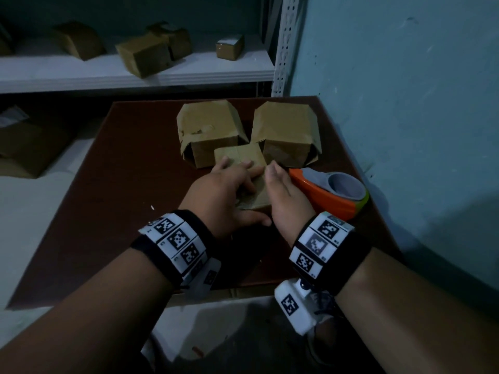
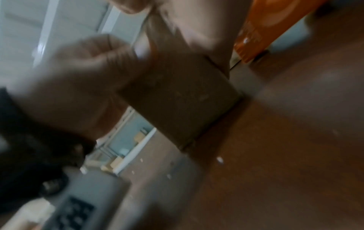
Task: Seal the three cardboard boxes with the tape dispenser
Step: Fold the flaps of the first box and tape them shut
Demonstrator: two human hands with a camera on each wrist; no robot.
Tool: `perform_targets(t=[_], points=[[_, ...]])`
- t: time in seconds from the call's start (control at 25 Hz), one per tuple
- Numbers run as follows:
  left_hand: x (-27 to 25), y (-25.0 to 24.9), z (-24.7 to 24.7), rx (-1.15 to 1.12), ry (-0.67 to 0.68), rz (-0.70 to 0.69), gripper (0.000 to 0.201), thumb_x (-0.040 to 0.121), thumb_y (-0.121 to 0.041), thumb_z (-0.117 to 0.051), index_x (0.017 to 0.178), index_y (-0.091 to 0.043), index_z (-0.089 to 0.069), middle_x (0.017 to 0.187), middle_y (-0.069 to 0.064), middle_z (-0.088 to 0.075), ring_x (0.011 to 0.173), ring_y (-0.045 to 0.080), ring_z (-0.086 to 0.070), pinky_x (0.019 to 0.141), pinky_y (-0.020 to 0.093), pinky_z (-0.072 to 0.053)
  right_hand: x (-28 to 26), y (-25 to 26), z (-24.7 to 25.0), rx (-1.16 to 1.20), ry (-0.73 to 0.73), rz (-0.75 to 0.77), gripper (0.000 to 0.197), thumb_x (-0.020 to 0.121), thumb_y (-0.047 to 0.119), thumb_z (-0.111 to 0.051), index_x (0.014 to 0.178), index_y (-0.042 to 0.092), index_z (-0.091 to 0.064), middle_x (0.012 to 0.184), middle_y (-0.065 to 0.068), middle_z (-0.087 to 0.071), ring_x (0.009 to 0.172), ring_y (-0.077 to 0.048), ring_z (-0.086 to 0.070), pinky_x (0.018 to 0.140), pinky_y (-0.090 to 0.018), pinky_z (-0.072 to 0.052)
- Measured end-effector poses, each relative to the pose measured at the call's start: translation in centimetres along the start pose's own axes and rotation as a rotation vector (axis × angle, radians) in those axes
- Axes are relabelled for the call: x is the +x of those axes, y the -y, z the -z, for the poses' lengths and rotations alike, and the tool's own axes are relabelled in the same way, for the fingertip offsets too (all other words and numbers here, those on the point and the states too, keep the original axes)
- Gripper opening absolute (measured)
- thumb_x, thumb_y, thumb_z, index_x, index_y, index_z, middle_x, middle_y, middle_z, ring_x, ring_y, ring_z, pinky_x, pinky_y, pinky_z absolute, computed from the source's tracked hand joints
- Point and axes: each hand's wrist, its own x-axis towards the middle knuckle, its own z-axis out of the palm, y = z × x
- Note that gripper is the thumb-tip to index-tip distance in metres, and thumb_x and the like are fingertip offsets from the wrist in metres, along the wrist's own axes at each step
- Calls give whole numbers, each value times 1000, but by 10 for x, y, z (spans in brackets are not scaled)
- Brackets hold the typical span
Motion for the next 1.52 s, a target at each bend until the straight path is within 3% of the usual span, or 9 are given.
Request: perform_targets(t=[0.12, 0.24, 0.44, 0.56, 0.8, 1.08, 1.24, 1.36, 1.52], points=[[-7, -3, 9, -150, -61, 32, 79, 55, -68, -87, 113, -29, -52, 153, -2, -54, 148, 20, -45, 117, 47, -46, 3, -7, 1, -100, -5, 75, 59, 110, 52, -39, 165, 33, -29, 167, 7, -36, 153, -15, -34, 115, -21, -32], [-19, 3, 27, -149, -130, 51, 84, 54, -73, -85, 120, -29, -57, 151, -4, -52, 144, 14, -45, 114, 37, -44, 10, -13, 0, -131, 18, 100, 63, 105, 53, -43, 164, 35, -31, 163, 8, -43, 149, -15, -41, 125, -43, -31], [-28, 1, 31, -328, -353, 463, 32, 88, -62, -70, 93, -33, -58, 94, -5, -66, 84, 14, -65, 65, 25, -54, 13, -15, -4, -163, 16, 109, 55, 111, 41, -43, 163, 35, -31, 160, 7, -47, 144, -16, -47, 123, -46, -36], [-27, -6, 19, -591, -337, 643, 54, 89, -77, -56, 117, -30, -58, 111, -3, -68, 101, 21, -68, 82, 42, -60, 12, -12, -12, -192, -4, 111, 54, 111, 41, -42, 163, 35, -30, 159, 6, -48, 143, -16, -47, 123, -46, -36], [-19, -5, 2, -673, -298, 631, 77, 98, -65, -51, 159, -22, -29, 153, 3, -49, 120, 12, -52, 97, 31, -45, 14, -13, -18, -169, -8, 107, 55, 107, 47, -43, 161, 37, -32, 155, 6, -52, 139, -17, -52, 120, -48, -39], [-22, -8, -19, -747, -357, 637, 56, 111, -45, -34, 162, -23, -31, 151, -1, -49, 137, 12, -46, 73, -10, -33, 17, -22, -27, -41, -10, 124, 59, 102, 53, -48, 158, 37, -41, 142, 10, -62, 128, -11, -61, 115, -47, -45], [-22, -4, -23, -732, -329, 618, 62, 108, -55, -25, 165, -31, -22, 168, -1, -34, 153, 20, -34, 110, 14, -26, 5, -21, -23, -27, -11, 107, 51, 110, 48, -45, 160, 43, -36, 146, 13, -56, 126, -6, -55, 108, -29, -44], [-17, 3, -22, -809, -240, 609, 92, 94, -79, -40, 167, -32, -10, 169, 1, -29, 149, 18, -37, 111, 24, -28, 2, -18, -19, -6, 6, 84, 51, 109, 52, -43, 159, 48, -34, 143, 16, -55, 120, -2, -53, 91, -11, -39], [-23, 14, -30, -1060, -191, 573, 119, 75, -52, -83, 165, -44, -5, 163, 0, -36, 141, 21, -49, 114, 42, -46, 12, -27, -21, 58, 39, 64, 51, 98, 68, -48, 147, 67, -37, 152, 10, -53, 131, -14, -56, 116, -46, -43]])
